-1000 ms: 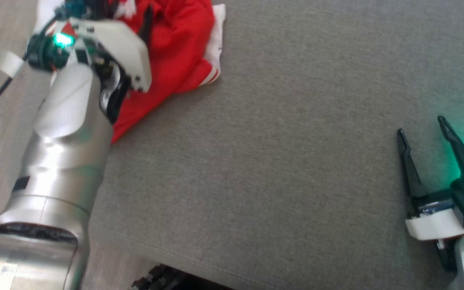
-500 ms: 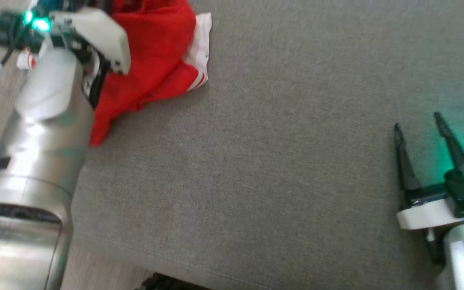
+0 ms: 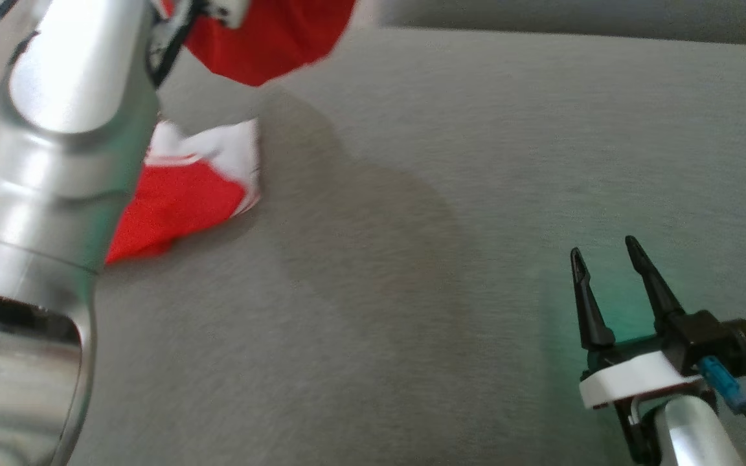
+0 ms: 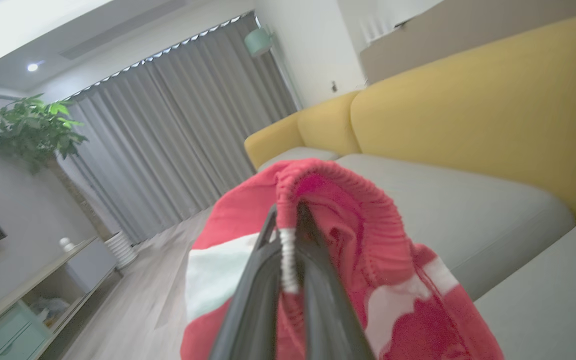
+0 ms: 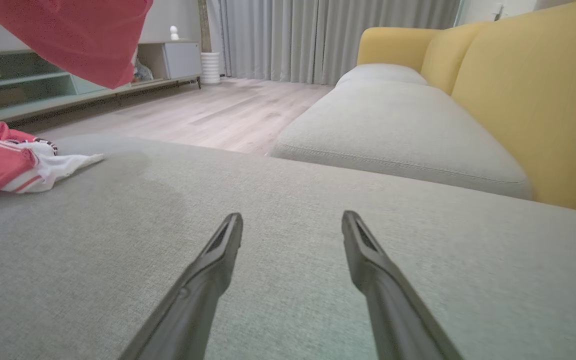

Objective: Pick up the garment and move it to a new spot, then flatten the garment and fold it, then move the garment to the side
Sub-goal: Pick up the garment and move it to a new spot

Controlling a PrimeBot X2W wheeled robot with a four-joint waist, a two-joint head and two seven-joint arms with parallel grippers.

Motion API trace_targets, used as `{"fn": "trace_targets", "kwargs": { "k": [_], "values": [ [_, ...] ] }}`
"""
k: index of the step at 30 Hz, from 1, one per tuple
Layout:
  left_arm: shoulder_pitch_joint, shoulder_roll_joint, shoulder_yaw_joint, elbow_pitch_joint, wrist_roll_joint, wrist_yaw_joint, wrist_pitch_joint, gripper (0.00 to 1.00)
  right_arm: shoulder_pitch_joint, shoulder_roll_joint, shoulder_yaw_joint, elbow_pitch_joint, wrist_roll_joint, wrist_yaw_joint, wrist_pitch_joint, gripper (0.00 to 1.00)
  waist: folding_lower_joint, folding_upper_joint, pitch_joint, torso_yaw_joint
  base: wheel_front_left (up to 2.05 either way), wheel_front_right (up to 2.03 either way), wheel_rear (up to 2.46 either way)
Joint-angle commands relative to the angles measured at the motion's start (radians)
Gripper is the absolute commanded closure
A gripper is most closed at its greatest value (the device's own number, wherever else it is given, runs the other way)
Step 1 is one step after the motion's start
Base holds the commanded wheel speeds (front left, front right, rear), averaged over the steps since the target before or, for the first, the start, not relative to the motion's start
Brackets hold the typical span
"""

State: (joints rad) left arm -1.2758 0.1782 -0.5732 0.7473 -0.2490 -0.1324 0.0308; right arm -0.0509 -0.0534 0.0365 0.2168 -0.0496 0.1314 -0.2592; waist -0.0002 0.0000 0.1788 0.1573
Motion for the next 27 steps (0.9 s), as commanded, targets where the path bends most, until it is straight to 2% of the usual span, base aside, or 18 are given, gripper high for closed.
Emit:
{"fn": "trace_targets", "kwargs": {
  "k": [1, 6, 12, 16, 19, 20, 21, 22, 23, 25, 27],
  "values": [
    [-0.066, 0.041, 0.017, -0.042, -0.015, 0.002, 0.006, 1.00, -0.009, 0.003, 0.027, -0.028, 0.010, -0.001, -0.003, 0.00, 0.0002, 0.0000, -0.088, -0.126, 0.00, 0.00, 0.00],
    [-0.019, 0.065, -0.029, -0.183, -0.130, 0.002, 0.041, 1.00, -0.014, 0.003, 0.041, -0.032, 0.090, -0.001, -0.003, 0.00, 0.0002, 0.0000, -0.098, -0.285, 0.00, 0.00, 0.00],
    [0.179, 0.079, -0.038, -0.287, -0.221, 0.007, 0.035, 1.00, -0.024, 0.003, 0.065, -0.038, 0.129, -0.001, -0.003, 0.00, 0.0002, 0.0000, -0.054, -0.435, 0.00, 0.00, 0.00],
    [0.366, 0.056, -0.065, -0.271, -0.233, 0.043, -0.042, 1.00, -0.031, 0.003, 0.067, -0.045, 0.151, -0.001, -0.003, 0.00, 0.0002, 0.0000, -0.004, -0.478, 0.00, 0.00, 0.00],
    [0.489, 0.014, -0.098, -0.180, -0.220, 0.078, -0.138, 1.00, -0.038, 0.003, 0.062, -0.048, 0.162, -0.001, -0.003, 0.00, 0.0002, 0.0000, 0.029, -0.477, 0.00, 0.00, 0.00],
    [0.520, 0.000, -0.105, -0.139, -0.213, 0.091, -0.179, 0.96, -0.039, 0.003, 0.061, -0.047, 0.162, -0.001, -0.003, 0.00, 0.0002, 0.0000, 0.035, -0.473, 0.00, 0.00, 0.00],
    [0.548, -0.016, -0.109, -0.094, -0.212, 0.102, -0.215, 0.77, -0.039, 0.003, 0.061, -0.046, 0.162, -0.001, -0.003, 0.00, 0.0002, 0.0000, 0.038, -0.469, 0.00, 0.00, 0.00],
    [0.570, -0.030, -0.111, -0.057, -0.204, 0.121, -0.245, 0.25, -0.039, 0.003, 0.060, -0.044, 0.161, -0.001, -0.003, 0.00, 0.0002, 0.0000, 0.040, -0.463, 0.00, 0.00, 0.00],
    [0.586, -0.043, -0.110, -0.029, -0.193, 0.143, -0.268, 0.00, -0.039, 0.003, 0.057, -0.044, 0.158, -0.001, -0.003, 0.00, 0.0002, 0.0000, 0.041, -0.453, 0.00, 0.00, 0.00],
    [0.622, -0.070, -0.089, -0.010, -0.189, 0.177, -0.289, 0.00, -0.037, 0.003, 0.046, -0.042, 0.153, -0.001, -0.003, 0.00, 0.0002, 0.0000, 0.036, -0.427, 0.00, 0.00, 0.00],
    [0.659, -0.084, -0.050, -0.079, -0.159, 0.211, -0.291, 0.00, -0.030, 0.003, 0.031, -0.041, 0.145, -0.001, -0.003, 0.00, 0.0002, 0.0000, 0.026, -0.389, 0.00, 0.00, 0.00]
  ]
}}
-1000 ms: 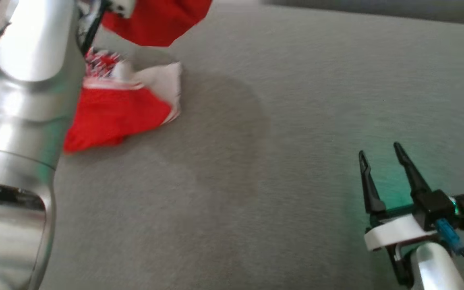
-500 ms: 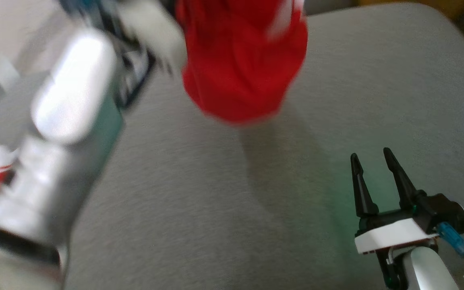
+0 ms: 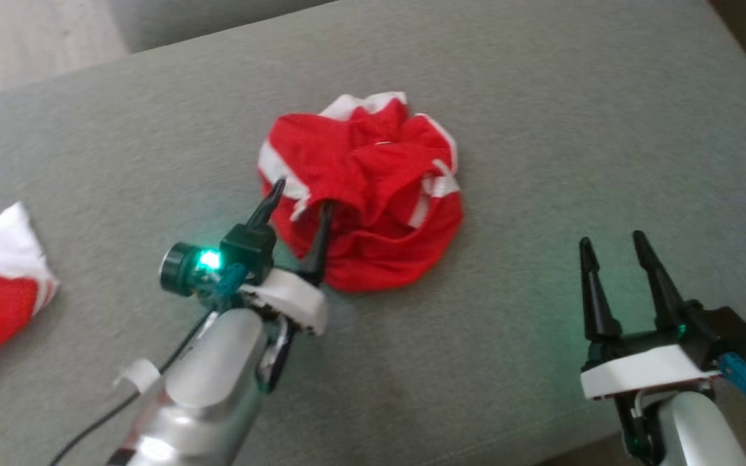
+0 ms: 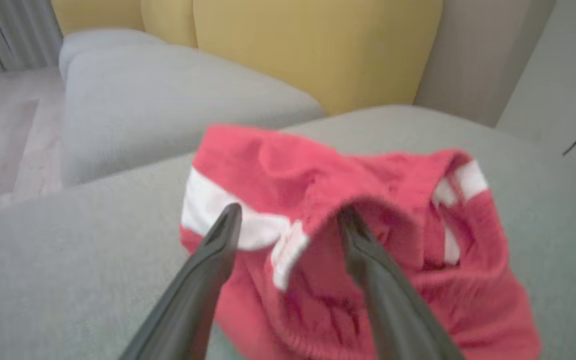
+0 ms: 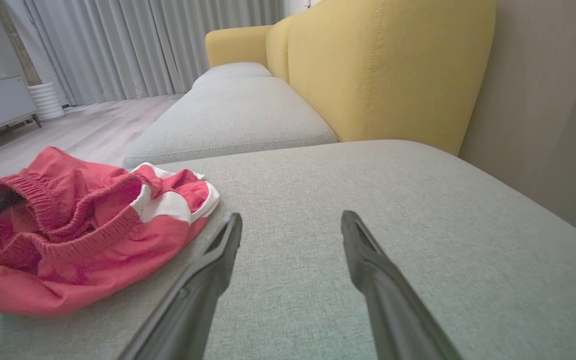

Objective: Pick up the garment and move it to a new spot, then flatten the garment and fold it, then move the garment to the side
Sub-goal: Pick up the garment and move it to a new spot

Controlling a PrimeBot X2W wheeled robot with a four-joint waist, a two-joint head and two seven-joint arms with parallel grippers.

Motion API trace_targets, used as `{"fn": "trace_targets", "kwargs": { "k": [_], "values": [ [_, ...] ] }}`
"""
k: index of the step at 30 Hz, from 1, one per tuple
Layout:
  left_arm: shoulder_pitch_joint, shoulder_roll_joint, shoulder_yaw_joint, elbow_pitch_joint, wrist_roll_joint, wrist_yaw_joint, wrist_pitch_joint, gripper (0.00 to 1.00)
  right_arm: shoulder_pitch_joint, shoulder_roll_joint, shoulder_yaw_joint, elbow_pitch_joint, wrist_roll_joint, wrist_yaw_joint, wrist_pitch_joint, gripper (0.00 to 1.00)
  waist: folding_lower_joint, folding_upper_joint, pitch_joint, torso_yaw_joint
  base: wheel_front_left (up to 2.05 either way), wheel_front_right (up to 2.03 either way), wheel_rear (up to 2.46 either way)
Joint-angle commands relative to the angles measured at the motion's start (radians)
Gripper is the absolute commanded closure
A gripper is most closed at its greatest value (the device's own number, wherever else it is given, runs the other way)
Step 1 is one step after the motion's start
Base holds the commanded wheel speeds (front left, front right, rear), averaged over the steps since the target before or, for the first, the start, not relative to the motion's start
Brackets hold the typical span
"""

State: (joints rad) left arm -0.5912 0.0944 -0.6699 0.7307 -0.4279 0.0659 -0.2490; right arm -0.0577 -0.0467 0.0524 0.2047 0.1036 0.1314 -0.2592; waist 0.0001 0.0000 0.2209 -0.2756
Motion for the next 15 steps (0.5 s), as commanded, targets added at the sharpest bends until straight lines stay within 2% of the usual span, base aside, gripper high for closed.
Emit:
{"fn": "trace_targets", "kwargs": {
  "k": [1, 5, 12, 15],
  "values": [
    [0.007, -0.005, 0.072, -0.105, 0.034, 0.028, -0.012, 0.00, -0.018, -0.004, 0.009, -0.026, -0.011, -0.001, -0.003, 0.00, -0.0001, 0.0000, -0.027, 0.065, 0.00, 0.00, 0.00],
    [0.175, -0.018, 0.173, -0.273, 0.093, 0.063, -0.012, 0.00, 0.009, -0.004, -0.001, -0.013, -0.011, -0.001, -0.003, 0.00, -0.0001, 0.0000, -0.085, 0.134, 0.00, 0.00, 0.00],
    [0.422, -0.038, 0.313, -0.489, 0.164, 0.094, -0.013, 0.00, 0.074, -0.004, -0.055, -0.021, 0.016, -0.001, -0.003, 0.00, -0.0001, 0.0000, -0.193, 0.264, 0.00, 0.00, 0.00],
    [0.496, -0.042, 0.352, -0.577, 0.178, 0.085, -0.013, 0.00, 0.095, -0.004, -0.066, -0.023, 0.039, -0.001, -0.003, 0.00, -0.0001, 0.0000, -0.215, 0.297, 0.00, 0.00, 0.00]
  ]
}}
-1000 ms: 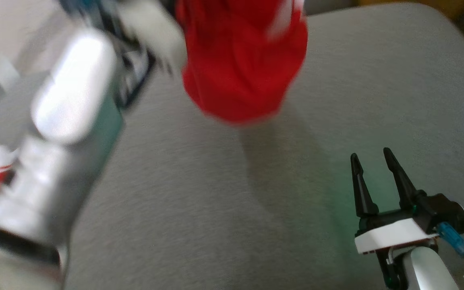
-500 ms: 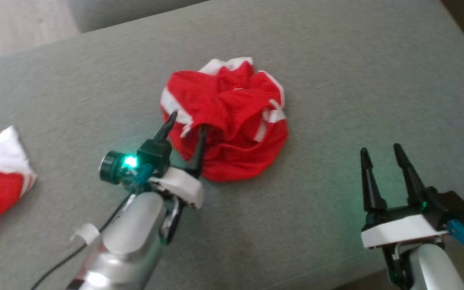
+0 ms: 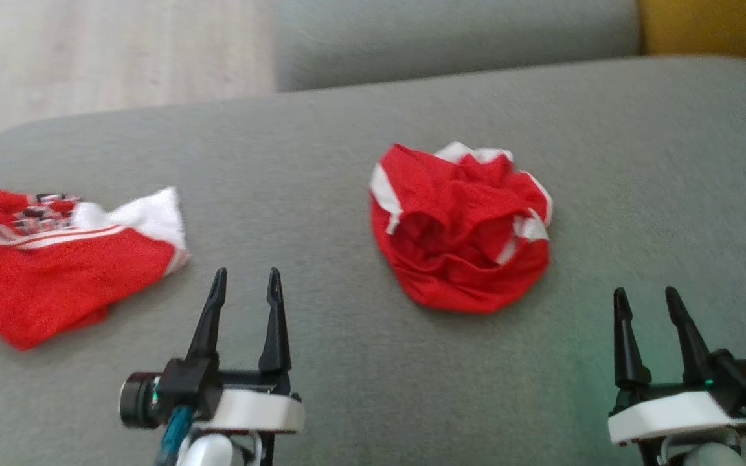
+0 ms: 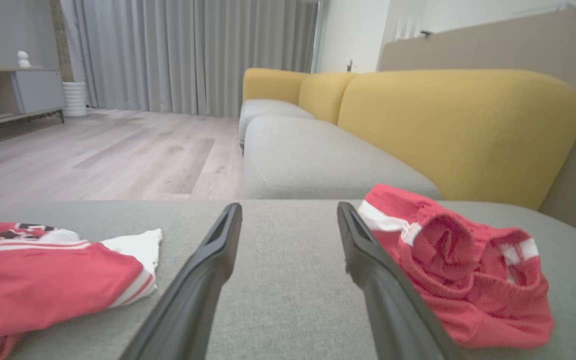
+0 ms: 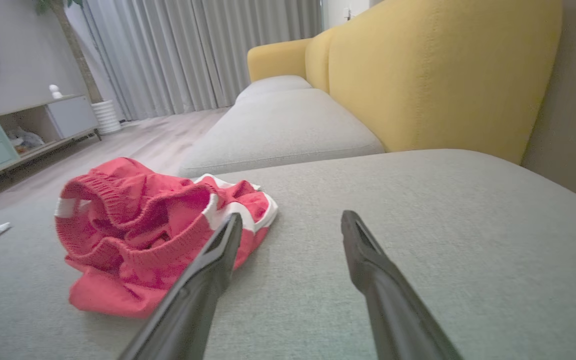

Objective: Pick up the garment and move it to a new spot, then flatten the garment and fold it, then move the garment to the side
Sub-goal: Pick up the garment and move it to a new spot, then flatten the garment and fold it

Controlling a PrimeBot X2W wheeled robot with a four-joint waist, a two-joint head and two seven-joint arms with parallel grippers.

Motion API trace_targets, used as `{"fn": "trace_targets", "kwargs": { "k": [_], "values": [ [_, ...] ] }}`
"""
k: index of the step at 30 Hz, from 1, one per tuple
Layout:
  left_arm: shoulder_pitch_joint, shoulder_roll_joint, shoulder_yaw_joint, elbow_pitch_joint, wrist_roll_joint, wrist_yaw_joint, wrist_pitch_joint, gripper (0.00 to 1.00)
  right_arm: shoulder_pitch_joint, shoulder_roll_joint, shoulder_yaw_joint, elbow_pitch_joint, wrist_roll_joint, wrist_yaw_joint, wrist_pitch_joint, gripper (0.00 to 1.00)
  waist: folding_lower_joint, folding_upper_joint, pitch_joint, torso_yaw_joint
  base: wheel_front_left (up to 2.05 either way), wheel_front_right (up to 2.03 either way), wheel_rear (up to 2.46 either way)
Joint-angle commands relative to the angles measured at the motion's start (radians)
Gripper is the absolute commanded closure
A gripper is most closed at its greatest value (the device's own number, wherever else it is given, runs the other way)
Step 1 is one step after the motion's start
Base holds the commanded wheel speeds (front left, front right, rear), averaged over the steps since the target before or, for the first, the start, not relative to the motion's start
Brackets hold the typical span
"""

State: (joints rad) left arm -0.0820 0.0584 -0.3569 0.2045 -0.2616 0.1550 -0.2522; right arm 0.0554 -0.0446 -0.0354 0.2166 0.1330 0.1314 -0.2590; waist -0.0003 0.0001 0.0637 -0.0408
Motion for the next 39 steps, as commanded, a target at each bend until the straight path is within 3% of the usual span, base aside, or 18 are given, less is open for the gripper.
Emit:
{"fn": "trace_targets", "kwargs": {
  "k": [1, 8, 15, 39],
  "values": [
    [-0.013, -0.006, 0.039, -0.050, 0.012, -0.004, -0.009, 0.00, -0.018, -0.006, 0.022, -0.035, 0.010, -0.001, -0.003, 0.00, 0.0003, -0.0001, -0.058, 0.063, 0.00, 0.00, 0.00],
    [0.135, -0.008, 0.087, -0.163, 0.017, 0.016, -0.009, 0.00, 0.028, -0.006, 0.025, -0.076, 0.013, -0.001, -0.003, 0.00, 0.0003, -0.0001, -0.105, 0.107, 0.00, 0.00, 0.00],
    [0.227, -0.008, 0.096, -0.192, 0.055, 0.016, -0.009, 0.00, 0.081, -0.006, 0.035, -0.101, -0.019, -0.001, -0.003, 0.00, 0.0003, -0.0001, -0.130, 0.121, 0.00, 0.00, 0.00],
    [0.232, -0.008, 0.073, -0.178, 0.118, 0.010, -0.009, 0.00, 0.114, -0.006, 0.089, -0.093, -0.072, -0.001, -0.003, 0.00, 0.0003, -0.0001, -0.126, 0.145, 0.00, 0.00, 0.00]
  ]
}}
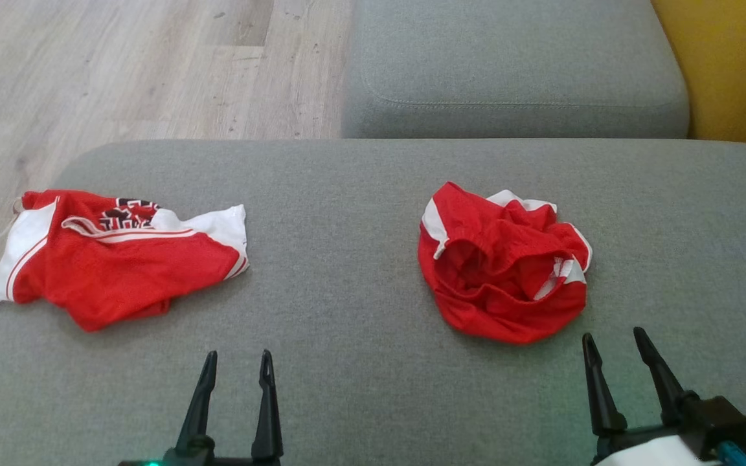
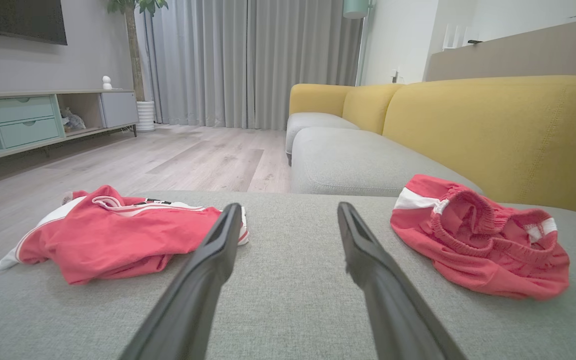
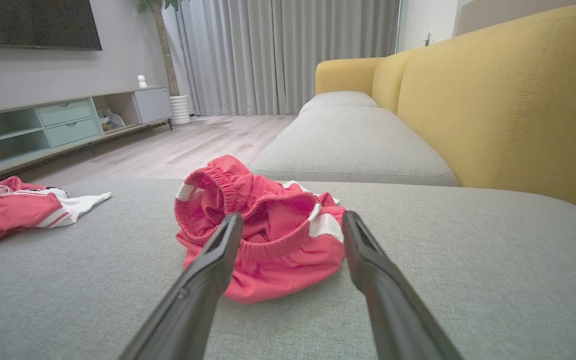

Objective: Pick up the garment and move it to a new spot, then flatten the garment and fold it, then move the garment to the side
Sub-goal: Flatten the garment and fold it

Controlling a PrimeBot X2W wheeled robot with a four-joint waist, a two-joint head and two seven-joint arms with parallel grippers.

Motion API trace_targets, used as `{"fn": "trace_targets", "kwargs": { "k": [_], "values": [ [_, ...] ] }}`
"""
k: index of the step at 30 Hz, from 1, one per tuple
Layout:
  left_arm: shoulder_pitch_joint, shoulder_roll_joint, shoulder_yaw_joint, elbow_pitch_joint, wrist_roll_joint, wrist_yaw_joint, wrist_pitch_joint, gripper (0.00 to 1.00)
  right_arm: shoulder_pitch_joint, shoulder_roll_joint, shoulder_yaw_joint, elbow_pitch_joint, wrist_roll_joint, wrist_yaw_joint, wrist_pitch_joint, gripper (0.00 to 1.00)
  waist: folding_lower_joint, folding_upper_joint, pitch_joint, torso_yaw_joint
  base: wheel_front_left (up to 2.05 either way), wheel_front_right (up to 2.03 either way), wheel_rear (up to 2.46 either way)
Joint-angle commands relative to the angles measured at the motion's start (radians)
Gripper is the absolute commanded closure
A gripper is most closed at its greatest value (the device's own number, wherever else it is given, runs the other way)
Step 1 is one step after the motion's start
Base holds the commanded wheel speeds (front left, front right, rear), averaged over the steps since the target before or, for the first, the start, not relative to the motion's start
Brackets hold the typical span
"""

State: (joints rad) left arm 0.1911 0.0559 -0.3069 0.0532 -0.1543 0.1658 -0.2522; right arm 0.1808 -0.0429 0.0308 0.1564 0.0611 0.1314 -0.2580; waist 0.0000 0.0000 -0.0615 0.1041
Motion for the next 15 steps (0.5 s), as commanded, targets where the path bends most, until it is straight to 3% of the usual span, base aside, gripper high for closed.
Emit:
{"fn": "trace_targets", "kwargs": {
  "k": [1, 15],
  "values": [
    [-0.041, -0.006, 0.023, -0.026, 0.011, -0.001, -0.009, 0.00, -0.008, -0.007, 0.022, -0.034, 0.003, -0.001, -0.004, 0.00, 0.0000, 0.0000, -0.001, -0.001, 0.00, 0.00, 0.00],
    [-0.043, -0.006, 0.019, -0.017, 0.009, 0.001, -0.010, 0.00, 0.018, -0.007, 0.022, -0.044, 0.012, -0.001, -0.004, 0.00, 0.0000, 0.0000, 0.002, -0.010, 0.00, 0.00, 0.00]
  ]
}}
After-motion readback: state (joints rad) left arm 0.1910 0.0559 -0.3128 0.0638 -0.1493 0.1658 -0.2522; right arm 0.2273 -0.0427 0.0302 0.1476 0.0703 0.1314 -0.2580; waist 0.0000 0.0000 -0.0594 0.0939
